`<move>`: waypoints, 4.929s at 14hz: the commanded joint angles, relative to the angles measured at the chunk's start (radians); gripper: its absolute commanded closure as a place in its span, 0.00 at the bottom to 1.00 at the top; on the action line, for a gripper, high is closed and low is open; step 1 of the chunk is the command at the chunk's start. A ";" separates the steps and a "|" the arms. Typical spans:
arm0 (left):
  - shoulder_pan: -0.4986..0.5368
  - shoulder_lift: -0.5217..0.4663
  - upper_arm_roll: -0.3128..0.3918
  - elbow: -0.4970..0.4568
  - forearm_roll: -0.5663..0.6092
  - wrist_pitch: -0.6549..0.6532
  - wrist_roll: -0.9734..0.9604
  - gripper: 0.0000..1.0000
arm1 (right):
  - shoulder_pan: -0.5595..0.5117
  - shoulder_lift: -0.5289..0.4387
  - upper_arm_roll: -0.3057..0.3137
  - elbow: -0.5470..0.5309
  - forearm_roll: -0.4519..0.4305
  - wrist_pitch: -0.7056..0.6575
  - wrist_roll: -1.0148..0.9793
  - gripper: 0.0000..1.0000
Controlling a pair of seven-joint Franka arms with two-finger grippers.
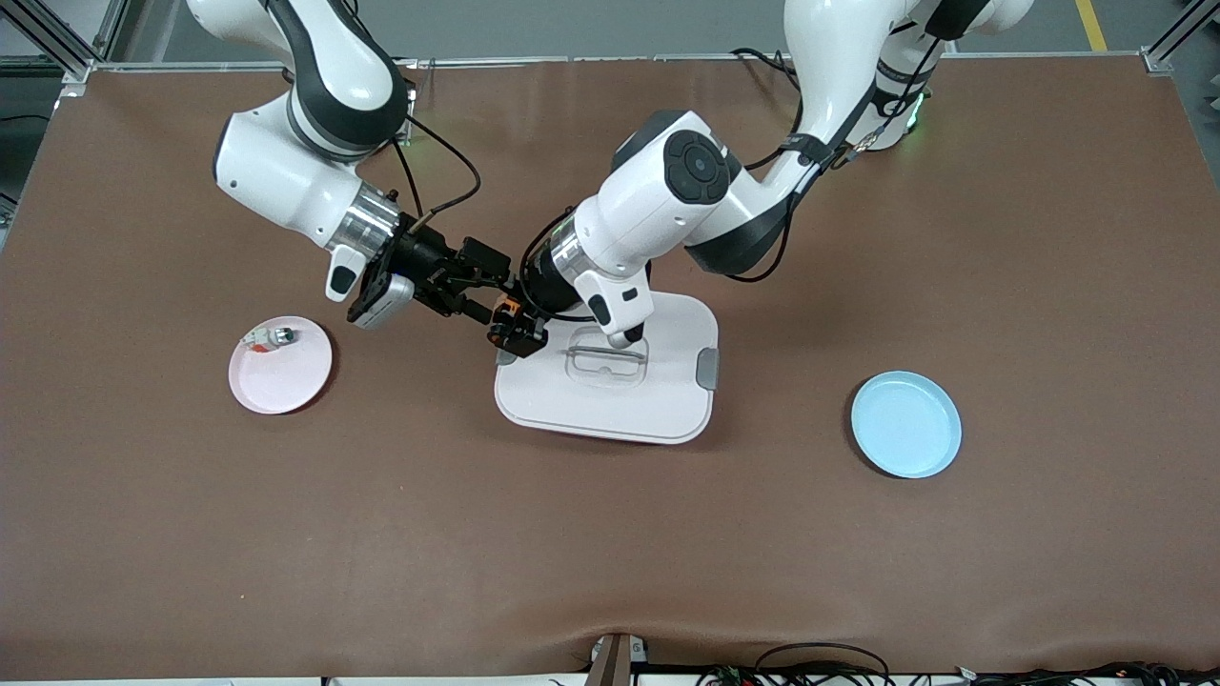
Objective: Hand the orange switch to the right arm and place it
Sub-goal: 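Close the right gripper on the switch and open the left gripper, then carry the switch to the white plate while the left gripper withdraws, then lower the switch onto the white plate and open the right gripper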
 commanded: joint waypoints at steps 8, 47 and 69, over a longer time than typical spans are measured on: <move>-0.007 0.028 0.009 0.035 -0.022 0.012 -0.015 0.90 | 0.015 0.008 -0.009 0.011 0.042 -0.007 -0.048 1.00; 0.475 -0.279 0.016 -0.009 0.551 -0.766 1.177 0.00 | -0.529 0.074 -0.018 -0.075 -1.144 -0.162 -1.250 1.00; 0.605 -0.678 0.161 -0.422 0.432 -0.712 1.762 0.00 | -0.658 0.363 -0.023 -0.119 -1.207 0.141 -1.335 1.00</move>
